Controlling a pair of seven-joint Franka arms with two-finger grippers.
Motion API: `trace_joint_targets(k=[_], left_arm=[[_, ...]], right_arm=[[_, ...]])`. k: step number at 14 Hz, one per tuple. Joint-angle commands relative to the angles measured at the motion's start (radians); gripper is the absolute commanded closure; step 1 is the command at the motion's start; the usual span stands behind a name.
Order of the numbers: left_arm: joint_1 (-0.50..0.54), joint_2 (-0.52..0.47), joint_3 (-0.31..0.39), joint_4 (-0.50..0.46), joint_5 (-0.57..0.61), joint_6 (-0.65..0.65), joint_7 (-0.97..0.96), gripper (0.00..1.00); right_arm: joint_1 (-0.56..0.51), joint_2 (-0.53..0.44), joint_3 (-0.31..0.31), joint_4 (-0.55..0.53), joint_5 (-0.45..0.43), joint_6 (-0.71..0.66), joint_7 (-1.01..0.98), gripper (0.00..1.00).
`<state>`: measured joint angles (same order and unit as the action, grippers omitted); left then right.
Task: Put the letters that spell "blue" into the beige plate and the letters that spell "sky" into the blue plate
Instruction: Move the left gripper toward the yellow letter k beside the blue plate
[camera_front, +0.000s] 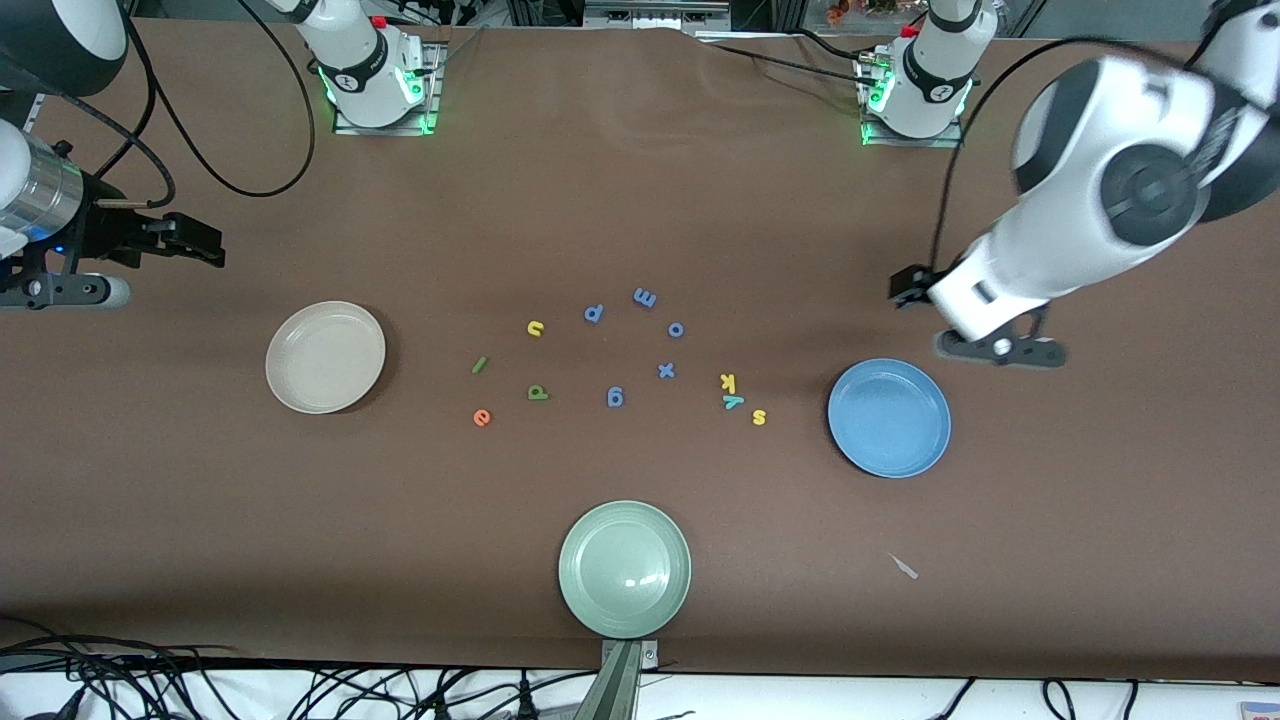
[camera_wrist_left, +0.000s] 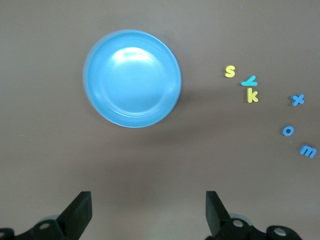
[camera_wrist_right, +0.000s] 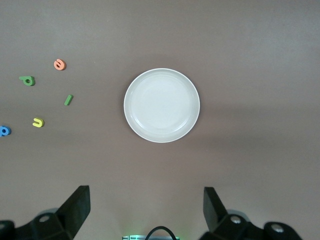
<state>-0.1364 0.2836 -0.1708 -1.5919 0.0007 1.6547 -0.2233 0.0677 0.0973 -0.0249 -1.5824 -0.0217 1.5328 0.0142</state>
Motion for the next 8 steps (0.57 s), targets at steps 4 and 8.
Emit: trace_joint_targets(k=[4, 8], left_arm=[[-0.141, 0.218, 0.002, 0.087, -0.008, 0.173, -0.290, 0.00], [-0.210, 0.327, 0.002, 0.089, -0.008, 0.345, -0.356, 0.00]], right_arm=[[-0.002, -0.004, 0.002, 0.005, 0.019, 0.001, -0.011, 0.00], [0.035, 0.041, 0.014, 0.004, 0.017, 0.039, -0.013, 0.00]])
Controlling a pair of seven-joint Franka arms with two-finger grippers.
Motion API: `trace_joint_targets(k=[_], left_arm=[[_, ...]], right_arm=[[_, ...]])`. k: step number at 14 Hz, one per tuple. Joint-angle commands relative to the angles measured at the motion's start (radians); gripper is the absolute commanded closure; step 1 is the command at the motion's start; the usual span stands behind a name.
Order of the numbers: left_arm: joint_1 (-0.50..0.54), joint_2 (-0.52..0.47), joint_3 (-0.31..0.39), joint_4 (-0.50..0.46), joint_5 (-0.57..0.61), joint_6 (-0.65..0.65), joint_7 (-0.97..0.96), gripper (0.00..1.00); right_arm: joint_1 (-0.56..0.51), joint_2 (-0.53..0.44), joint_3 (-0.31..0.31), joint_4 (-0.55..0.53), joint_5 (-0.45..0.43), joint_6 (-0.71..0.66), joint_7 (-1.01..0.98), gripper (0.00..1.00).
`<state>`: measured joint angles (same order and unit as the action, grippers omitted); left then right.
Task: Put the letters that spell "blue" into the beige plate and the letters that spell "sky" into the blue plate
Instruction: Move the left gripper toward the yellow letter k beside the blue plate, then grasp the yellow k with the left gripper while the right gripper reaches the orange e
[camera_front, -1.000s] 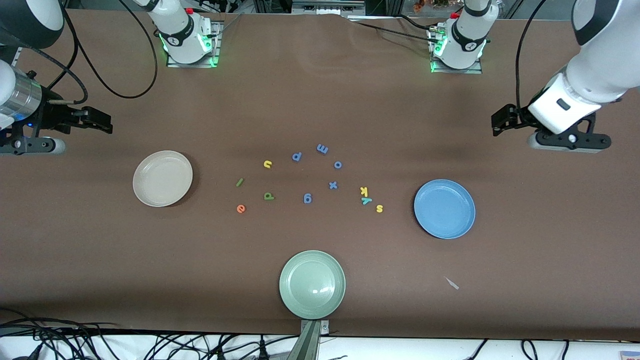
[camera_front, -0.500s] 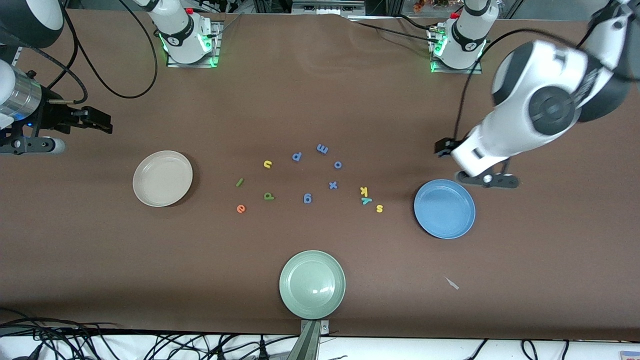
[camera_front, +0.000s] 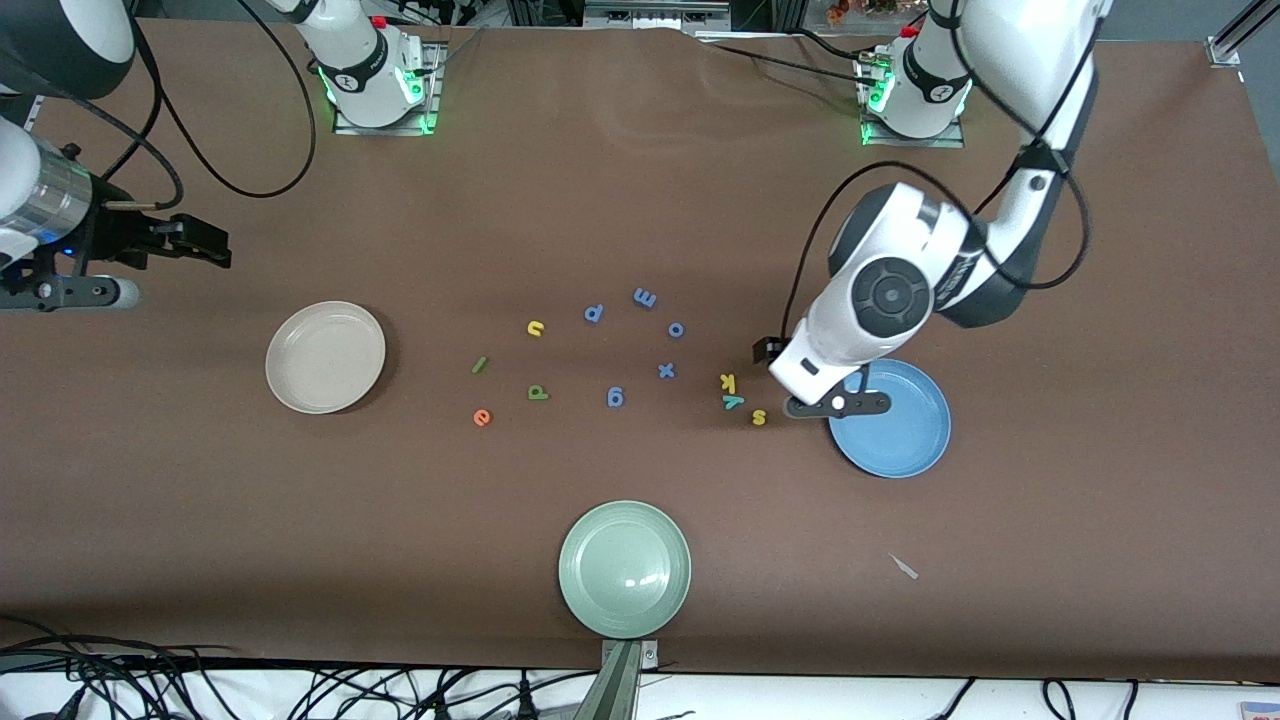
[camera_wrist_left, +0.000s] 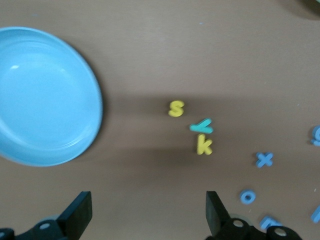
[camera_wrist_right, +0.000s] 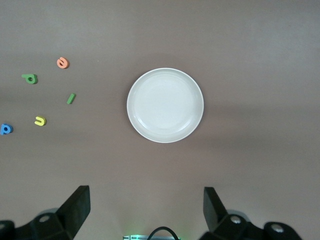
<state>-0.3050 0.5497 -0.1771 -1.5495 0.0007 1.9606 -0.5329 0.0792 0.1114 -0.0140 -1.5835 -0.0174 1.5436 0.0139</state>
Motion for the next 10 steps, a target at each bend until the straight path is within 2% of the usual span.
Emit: trace_joint_targets(k=[1, 3, 8, 10], left_arm=[[-0.078, 0.093, 0.008, 0.045, -0.007, 0.091, -0.067, 0.00], [-0.106, 0.143, 0.011, 0.037, -0.008, 0.162, -0.068, 0.00], [-0.100, 0.171, 0.018, 0.040, -0.008, 0.194, -0.068, 0.00], [-0.095, 0.185, 0.019, 0.034, -0.008, 0.231, -0.068, 0.00]], right_arm=[[0.043, 0.054, 0.006, 0.007, 0.013, 0.041, -0.025, 0.00], [0.095, 0.097, 0.015, 0.005, 0.020, 0.091, -0.011, 0.00], [0.186, 0.237, 0.016, -0.021, 0.036, 0.236, 0.000, 0.00], [0.217, 0.264, 0.017, -0.061, 0.043, 0.327, 0.099, 0.00]])
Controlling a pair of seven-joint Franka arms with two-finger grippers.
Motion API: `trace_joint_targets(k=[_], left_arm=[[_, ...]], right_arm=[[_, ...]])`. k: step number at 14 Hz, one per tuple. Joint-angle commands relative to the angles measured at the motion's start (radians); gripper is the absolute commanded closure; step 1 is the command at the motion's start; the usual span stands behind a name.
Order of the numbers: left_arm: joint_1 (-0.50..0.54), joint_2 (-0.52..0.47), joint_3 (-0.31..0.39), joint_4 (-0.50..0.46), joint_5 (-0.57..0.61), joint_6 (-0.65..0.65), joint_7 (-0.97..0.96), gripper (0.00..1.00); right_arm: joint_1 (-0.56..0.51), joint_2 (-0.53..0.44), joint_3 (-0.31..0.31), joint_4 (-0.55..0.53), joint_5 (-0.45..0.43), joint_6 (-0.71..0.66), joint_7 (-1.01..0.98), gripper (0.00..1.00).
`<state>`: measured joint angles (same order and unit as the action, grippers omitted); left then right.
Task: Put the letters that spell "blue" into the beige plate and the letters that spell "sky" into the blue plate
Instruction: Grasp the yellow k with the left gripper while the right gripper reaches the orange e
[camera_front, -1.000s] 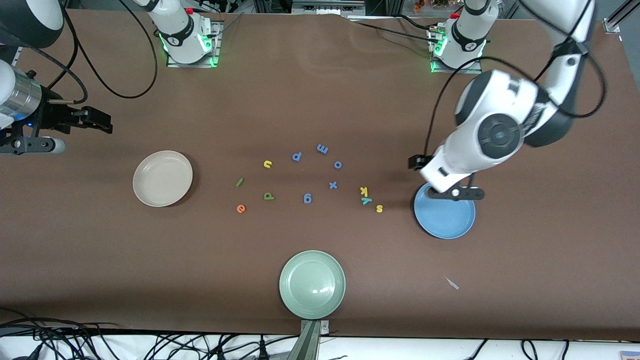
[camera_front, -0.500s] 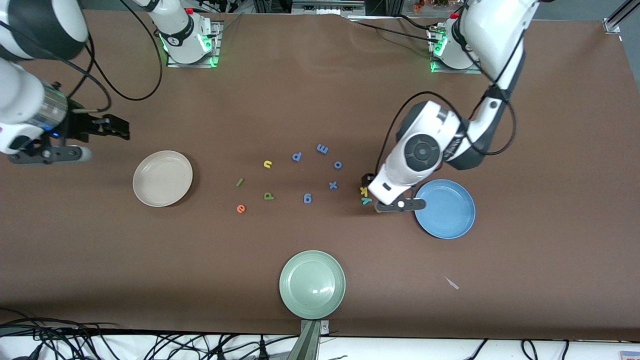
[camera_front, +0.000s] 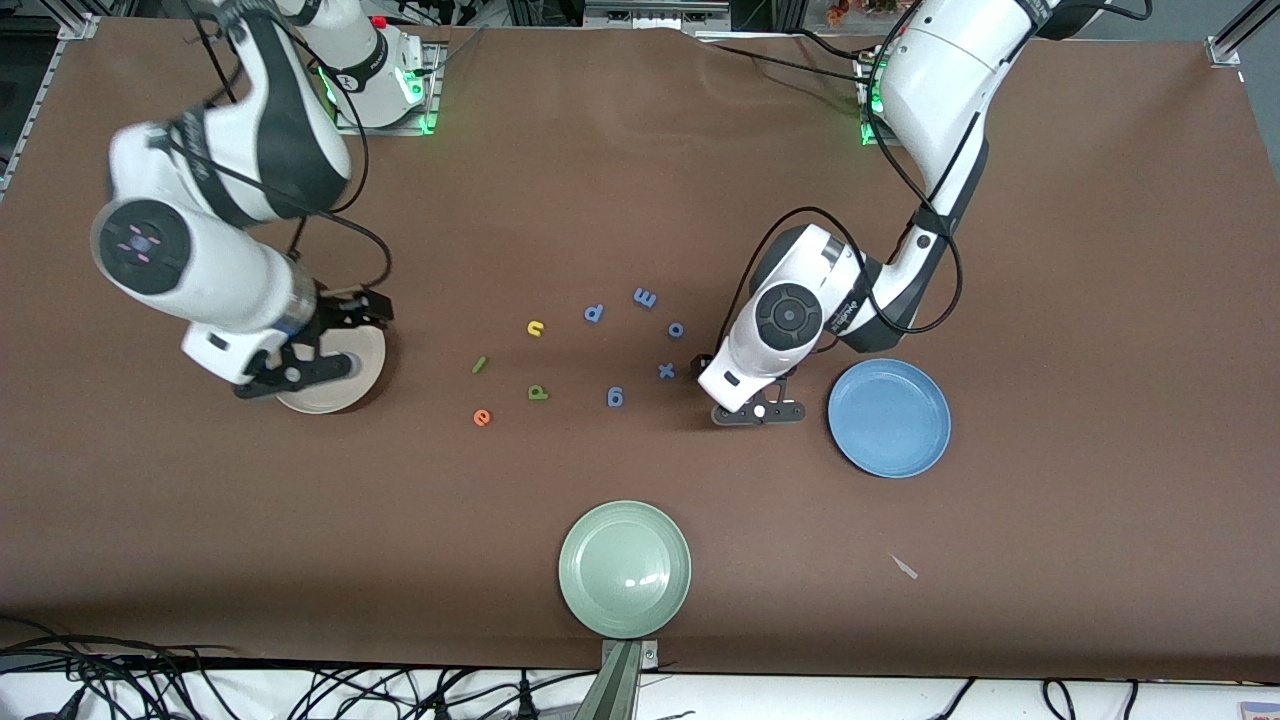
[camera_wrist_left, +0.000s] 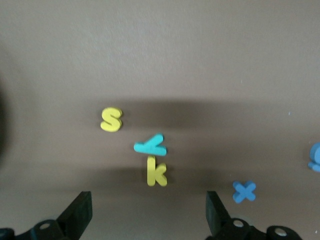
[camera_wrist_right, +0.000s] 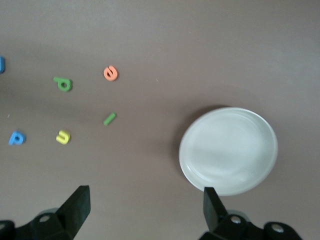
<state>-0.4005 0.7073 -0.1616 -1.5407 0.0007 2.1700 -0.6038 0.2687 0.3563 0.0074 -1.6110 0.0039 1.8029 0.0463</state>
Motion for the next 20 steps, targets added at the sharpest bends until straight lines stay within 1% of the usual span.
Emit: trace_joint_targets(k=[1, 5, 6, 7, 9, 10, 11, 13, 14, 15, 16, 17, 19, 20], left_arm=[[-0.001, 0.037, 0.004, 0.025, -0.008, 0.024, 0.002, 0.00], [-0.001, 0.040, 0.005, 0.033, -0.008, 0.031, -0.013, 0.02], [-0.004, 0.043, 0.005, 0.033, -0.008, 0.031, -0.017, 0.05], [-0.009, 0.047, 0.005, 0.025, -0.007, 0.031, -0.017, 0.10], [-0.011, 0.047, 0.005, 0.022, -0.002, 0.031, -0.017, 0.11], [-0.011, 0.047, 0.005, 0.021, 0.017, 0.031, -0.019, 0.11], [-0.012, 0.058, 0.005, 0.019, 0.050, 0.031, -0.020, 0.13], [-0.029, 0.079, 0.004, 0.025, 0.085, 0.033, -0.074, 0.14], [-0.038, 0.086, 0.004, 0.025, 0.099, 0.033, -0.095, 0.18], [-0.043, 0.093, 0.004, 0.024, 0.111, 0.043, -0.103, 0.26], [-0.043, 0.096, 0.004, 0.022, 0.113, 0.060, -0.109, 0.29], [-0.043, 0.103, 0.004, 0.022, 0.113, 0.068, -0.123, 0.35], [-0.043, 0.110, 0.004, 0.021, 0.111, 0.092, -0.140, 0.55], [-0.043, 0.110, 0.004, 0.014, 0.113, 0.123, -0.174, 0.70]], right_arm=[[0.052, 0.030, -0.004, -0.056, 0.022, 0.114, 0.113, 0.00], [0.105, 0.121, -0.004, -0.101, 0.022, 0.291, 0.205, 0.00], [0.116, 0.142, -0.004, -0.118, 0.022, 0.349, 0.230, 0.00], [0.122, 0.157, -0.004, -0.134, 0.022, 0.399, 0.240, 0.00], [0.126, 0.194, -0.004, -0.161, 0.022, 0.495, 0.239, 0.00], [0.127, 0.216, -0.004, -0.162, 0.022, 0.538, 0.241, 0.00], [0.127, 0.234, -0.004, -0.162, 0.022, 0.576, 0.241, 0.00], [0.127, 0.282, -0.003, -0.161, 0.022, 0.640, 0.241, 0.00], [0.127, 0.300, -0.001, -0.158, 0.022, 0.671, 0.241, 0.00], [0.126, 0.315, 0.006, -0.152, 0.022, 0.691, 0.241, 0.00], [0.126, 0.329, 0.008, -0.147, 0.022, 0.710, 0.241, 0.00], [0.123, 0.338, 0.008, -0.138, 0.022, 0.716, 0.241, 0.00], [0.122, 0.361, 0.008, -0.126, 0.022, 0.722, 0.241, 0.00], [0.121, 0.371, 0.008, -0.121, 0.022, 0.737, 0.241, 0.00]])
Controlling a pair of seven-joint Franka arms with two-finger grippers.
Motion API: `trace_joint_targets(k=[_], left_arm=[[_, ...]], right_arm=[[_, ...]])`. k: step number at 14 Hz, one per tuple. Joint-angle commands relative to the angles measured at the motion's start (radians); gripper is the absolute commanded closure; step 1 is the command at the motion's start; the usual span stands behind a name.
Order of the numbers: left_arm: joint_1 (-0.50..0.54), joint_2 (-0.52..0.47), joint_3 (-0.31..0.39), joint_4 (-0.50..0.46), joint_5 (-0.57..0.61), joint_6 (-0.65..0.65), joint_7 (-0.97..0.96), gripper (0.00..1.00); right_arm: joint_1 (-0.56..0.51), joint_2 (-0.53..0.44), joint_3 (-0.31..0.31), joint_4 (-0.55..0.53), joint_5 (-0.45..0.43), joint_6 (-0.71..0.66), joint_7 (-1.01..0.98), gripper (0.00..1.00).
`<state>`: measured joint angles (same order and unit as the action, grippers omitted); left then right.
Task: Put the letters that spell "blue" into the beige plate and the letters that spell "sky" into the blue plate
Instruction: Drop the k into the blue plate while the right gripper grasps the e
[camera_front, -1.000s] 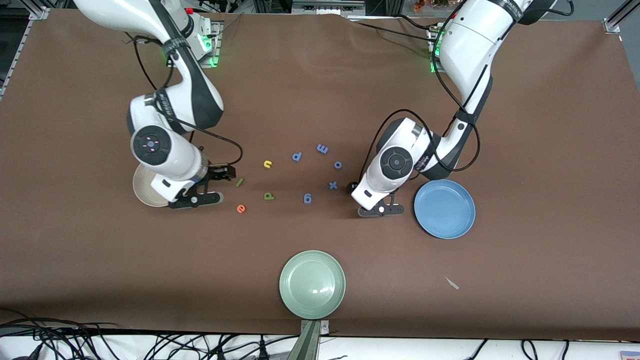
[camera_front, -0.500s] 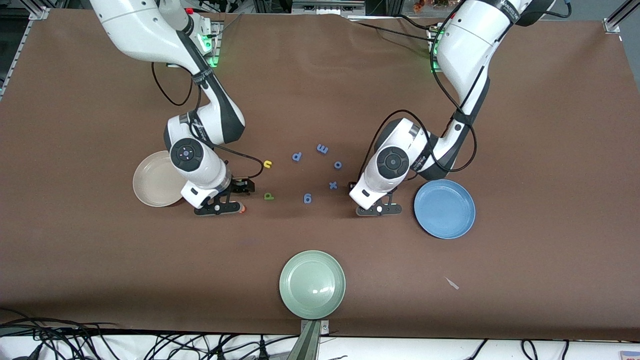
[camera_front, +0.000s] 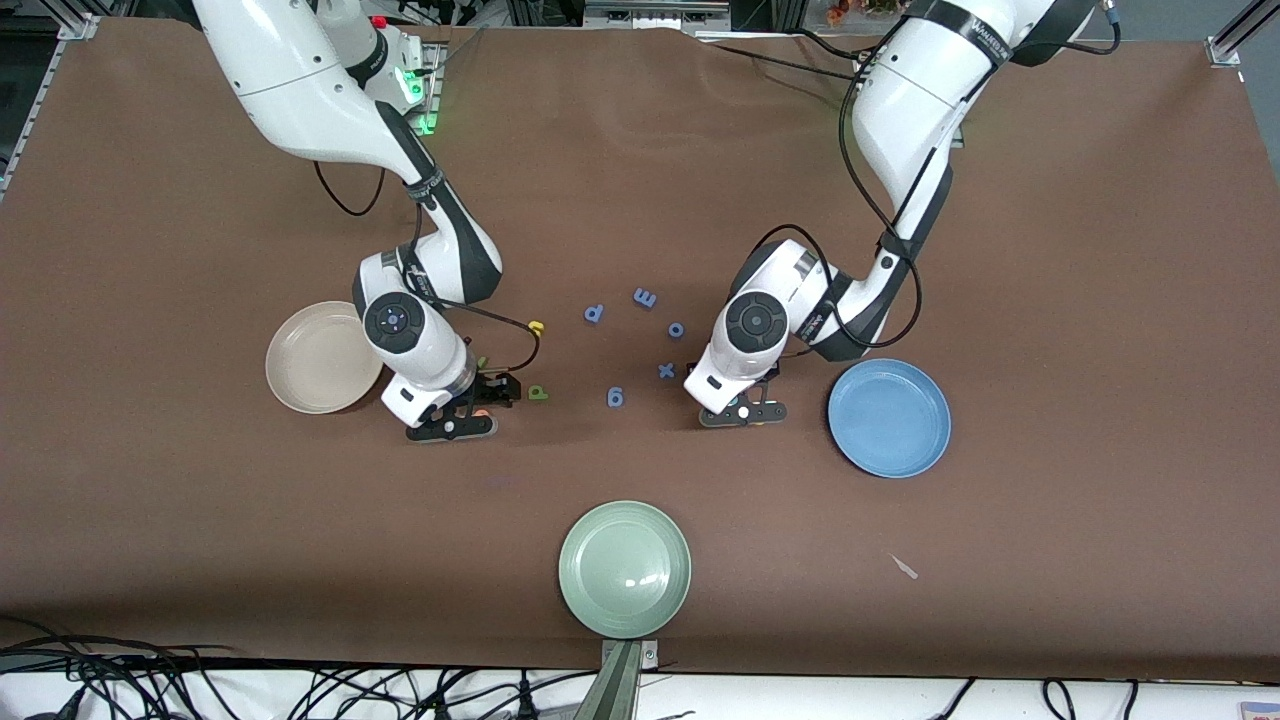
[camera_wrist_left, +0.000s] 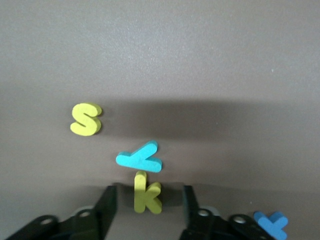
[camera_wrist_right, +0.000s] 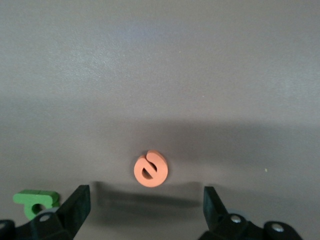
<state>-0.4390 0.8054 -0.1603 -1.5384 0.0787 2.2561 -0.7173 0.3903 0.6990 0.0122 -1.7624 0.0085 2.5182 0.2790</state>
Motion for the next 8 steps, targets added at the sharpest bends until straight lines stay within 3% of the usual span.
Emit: trace_joint_targets(k=[1, 4, 8], left_arm=[[-0.004, 0.014, 0.002, 0.011, 0.035, 0.040, -0.066, 0.77], [0.000, 0.006, 0.001, 0.009, 0.035, 0.028, -0.065, 0.93], [0.017, -0.044, -0.001, 0.017, 0.035, -0.075, -0.056, 0.94]], right_arm=[[-0.001, 0.028, 0.003, 0.031, 0.018, 0.028, 0.008, 0.01], [-0.011, 0.028, 0.005, 0.038, 0.019, 0.027, 0.000, 0.10], [-0.011, 0.033, 0.005, 0.041, 0.047, 0.025, -0.003, 0.40]])
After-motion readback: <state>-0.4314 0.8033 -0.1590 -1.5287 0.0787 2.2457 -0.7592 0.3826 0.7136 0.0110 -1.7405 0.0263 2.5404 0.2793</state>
